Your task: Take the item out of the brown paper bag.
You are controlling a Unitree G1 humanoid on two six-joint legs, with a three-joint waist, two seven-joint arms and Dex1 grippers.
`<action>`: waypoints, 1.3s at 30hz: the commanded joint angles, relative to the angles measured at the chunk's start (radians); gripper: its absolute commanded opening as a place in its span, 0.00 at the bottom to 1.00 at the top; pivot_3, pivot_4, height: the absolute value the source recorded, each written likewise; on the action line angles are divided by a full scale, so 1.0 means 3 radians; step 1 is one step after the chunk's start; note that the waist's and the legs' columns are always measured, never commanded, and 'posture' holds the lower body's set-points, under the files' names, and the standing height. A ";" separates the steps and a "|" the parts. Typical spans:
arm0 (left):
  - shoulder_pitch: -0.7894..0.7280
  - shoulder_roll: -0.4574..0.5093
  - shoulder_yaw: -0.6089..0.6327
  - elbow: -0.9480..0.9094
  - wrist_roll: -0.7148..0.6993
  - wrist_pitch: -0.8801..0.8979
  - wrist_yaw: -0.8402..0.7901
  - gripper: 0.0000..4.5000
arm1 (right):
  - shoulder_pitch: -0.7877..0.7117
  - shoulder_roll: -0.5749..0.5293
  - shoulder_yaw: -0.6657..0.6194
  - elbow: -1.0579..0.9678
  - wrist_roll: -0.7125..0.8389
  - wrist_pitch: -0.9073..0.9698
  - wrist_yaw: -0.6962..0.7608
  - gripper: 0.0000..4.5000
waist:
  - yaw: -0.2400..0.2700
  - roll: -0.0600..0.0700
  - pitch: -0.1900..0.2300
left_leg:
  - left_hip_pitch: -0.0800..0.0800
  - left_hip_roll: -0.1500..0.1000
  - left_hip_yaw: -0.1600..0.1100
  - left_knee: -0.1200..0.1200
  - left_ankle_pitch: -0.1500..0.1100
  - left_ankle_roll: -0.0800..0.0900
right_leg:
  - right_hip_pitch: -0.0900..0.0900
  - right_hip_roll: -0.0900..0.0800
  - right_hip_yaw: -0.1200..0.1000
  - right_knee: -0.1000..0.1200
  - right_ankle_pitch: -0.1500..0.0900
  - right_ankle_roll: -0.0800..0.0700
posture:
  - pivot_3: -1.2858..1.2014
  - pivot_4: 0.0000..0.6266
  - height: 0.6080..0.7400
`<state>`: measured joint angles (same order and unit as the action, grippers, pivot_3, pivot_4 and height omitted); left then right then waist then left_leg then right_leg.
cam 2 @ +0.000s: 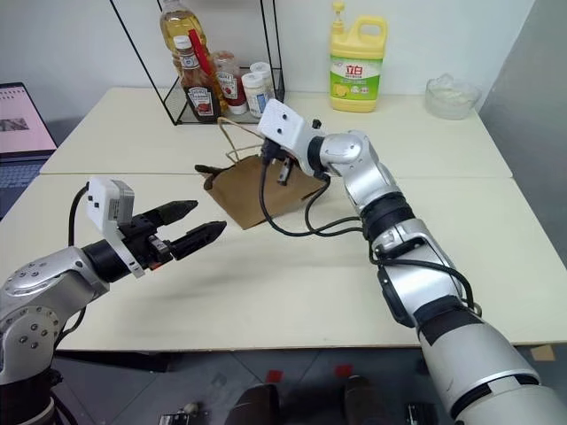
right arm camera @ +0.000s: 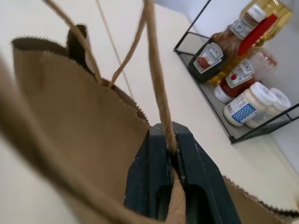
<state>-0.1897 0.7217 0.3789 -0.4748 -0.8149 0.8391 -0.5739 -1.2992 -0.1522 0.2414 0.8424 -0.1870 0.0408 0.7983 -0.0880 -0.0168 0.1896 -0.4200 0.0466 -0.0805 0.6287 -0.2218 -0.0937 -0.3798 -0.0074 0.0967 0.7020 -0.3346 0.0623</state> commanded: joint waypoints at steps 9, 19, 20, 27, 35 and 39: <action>-0.0001 0.0021 0.0028 -0.0088 0.0016 -0.0103 0.0020 1.00 | 0.0244 -0.0108 0.0120 -0.0960 0.0053 0.0707 0.0257 0.01 | -0.0005 0.0000 0.0000 | 0.0003 0.0001 0.0000 0.0000 -0.0001 0.0002 | 0.0000 0.0001 0.0000 0.0004 0.0000 0.0000 | 0.52 0.24 1.00; -0.0052 0.0009 -0.0037 -0.0034 0.0033 -0.0147 0.0014 1.00 | 0.0337 -0.0116 0.0131 -0.1442 0.0151 0.1349 0.0349 0.01 | 0.0001 0.0000 0.0000 | 0.0003 0.0001 0.0000 0.0000 -0.0004 0.0006 | 0.0000 0.0001 0.0000 0.0004 0.0000 0.0000 | 0.52 0.24 1.00; -0.0061 0.0006 -0.0044 -0.0032 0.0030 -0.0150 0.0018 1.00 | 0.0372 -0.0133 0.0148 -0.1440 0.0137 0.1324 0.0347 0.01 | 0.0002 0.0000 0.0000 | 0.0003 0.0001 0.0000 0.0000 -0.0004 0.0008 | 0.0000 0.0001 0.0000 0.0003 0.0000 0.0000 | 0.52 0.24 1.00; -0.0072 0.0007 -0.0056 -0.0020 0.0035 -0.0156 0.0011 1.00 | 0.0493 -0.0224 0.0195 -0.1047 0.0037 0.0913 0.0177 0.01 | 0.0004 -0.0002 -0.0001 | 0.0004 0.0001 0.0000 0.0001 -0.0005 0.0008 | 0.0001 0.0001 0.0000 0.0003 0.0000 0.0000 | 0.52 0.24 1.00; -0.0118 0.0011 -0.0104 0.0019 0.0043 -0.0163 -0.0009 1.00 | 0.0288 -0.0239 0.0162 -0.0468 -0.0044 0.0387 -0.0107 0.01 | 0.0004 -0.0002 -0.0001 | 0.0007 0.0001 0.0000 0.0001 -0.0004 0.0008 | 0.0003 0.0001 0.0000 0.0003 0.0000 0.0000 | 0.52 0.24 1.00; -0.0136 0.0012 -0.0129 0.0041 0.0059 -0.0173 -0.0021 1.00 | 0.0323 -0.0231 0.0174 -0.0431 -0.0025 0.0288 -0.0071 0.01 | 0.0004 -0.0002 -0.0001 | 0.0006 0.0001 0.0000 0.0001 -0.0004 0.0008 | 0.0003 0.0001 0.0000 0.0003 0.0000 0.0000 | 0.52 0.24 1.00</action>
<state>-0.2115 0.7201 0.3361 -0.4551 -0.8029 0.8073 -0.5777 -1.1969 -0.2203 0.2971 0.7244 -0.1962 0.1464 0.7758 -0.0868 -0.0174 0.1892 -0.4181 0.0468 -0.0804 0.6289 -0.2231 -0.0915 -0.3788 -0.0070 0.0968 0.7030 -0.3347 0.0622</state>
